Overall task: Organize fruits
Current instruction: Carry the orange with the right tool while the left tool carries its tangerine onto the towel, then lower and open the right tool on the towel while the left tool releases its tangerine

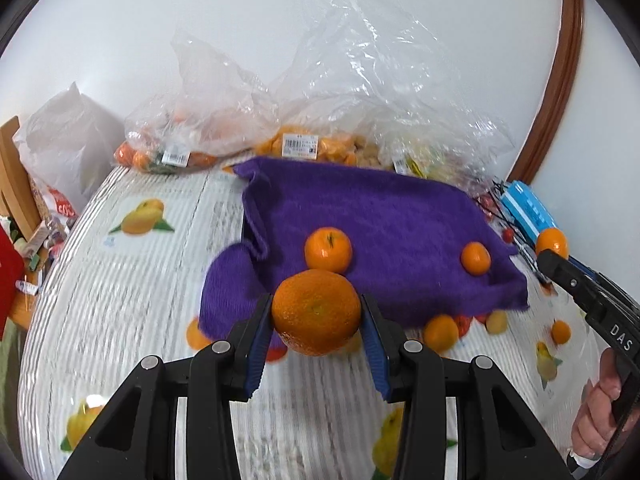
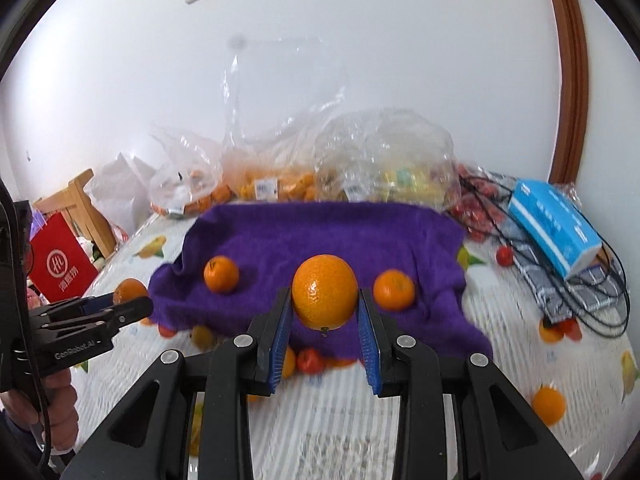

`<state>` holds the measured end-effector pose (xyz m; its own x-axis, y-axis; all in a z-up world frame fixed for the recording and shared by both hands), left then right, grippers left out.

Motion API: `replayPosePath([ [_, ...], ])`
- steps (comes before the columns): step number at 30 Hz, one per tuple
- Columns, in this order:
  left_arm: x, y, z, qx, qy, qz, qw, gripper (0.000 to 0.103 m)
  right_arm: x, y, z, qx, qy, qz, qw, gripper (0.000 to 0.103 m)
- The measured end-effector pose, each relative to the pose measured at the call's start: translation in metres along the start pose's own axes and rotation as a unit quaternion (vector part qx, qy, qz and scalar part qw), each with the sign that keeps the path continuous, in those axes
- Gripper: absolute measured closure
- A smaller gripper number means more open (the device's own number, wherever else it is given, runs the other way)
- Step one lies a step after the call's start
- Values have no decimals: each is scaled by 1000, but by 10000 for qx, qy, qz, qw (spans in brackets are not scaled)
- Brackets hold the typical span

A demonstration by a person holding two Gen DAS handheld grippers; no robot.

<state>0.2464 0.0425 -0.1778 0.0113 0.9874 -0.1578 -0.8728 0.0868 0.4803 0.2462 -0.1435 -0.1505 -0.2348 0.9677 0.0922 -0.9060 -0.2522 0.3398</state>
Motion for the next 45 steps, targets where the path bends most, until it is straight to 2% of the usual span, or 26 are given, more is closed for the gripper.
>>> replayPosePath([
  [7,1,-33,24,-107,-105,66,9999,62,-5,-22,22,-140,42,21,9999,71],
  [10,5,-46,22,-99,-140,140,9998,62,-5,-35,22,-159,86,14,9998,71],
  [14,15,-66,6,123,-23,210,9997,62,-10,-58,-2,124,23,-13,9999,71],
  [18,20,-75,-8,278,-141,342,9989,62,-13,-73,-25,393,-1,-39,9992,71],
  [21,18,-75,-9,225,-351,433,9982,62,-13,-81,-36,567,51,-73,9984,71],
  [36,15,-75,-11,157,-394,407,9983,61,-12,-94,-56,848,-2,-39,9964,71],
  [40,14,-73,-11,170,-381,397,9983,50,-10,-94,-58,873,-12,18,9962,70],
  [45,11,-69,-8,98,-452,420,9981,46,-11,-88,-48,672,-104,55,9977,58],
])
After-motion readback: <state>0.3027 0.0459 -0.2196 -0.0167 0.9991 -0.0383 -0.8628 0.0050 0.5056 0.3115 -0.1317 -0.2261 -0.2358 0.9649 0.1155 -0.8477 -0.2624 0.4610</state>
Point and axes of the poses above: each gripper's, at about its wrist camera, not at the fingertips, and y roughly against the way its jaws point, x to its left, z to its top, the point moved 10 cm from there along -y, roughly the way its jaws point, and after that the axes turned 15 degrees about -x, right-handed, at the moved point
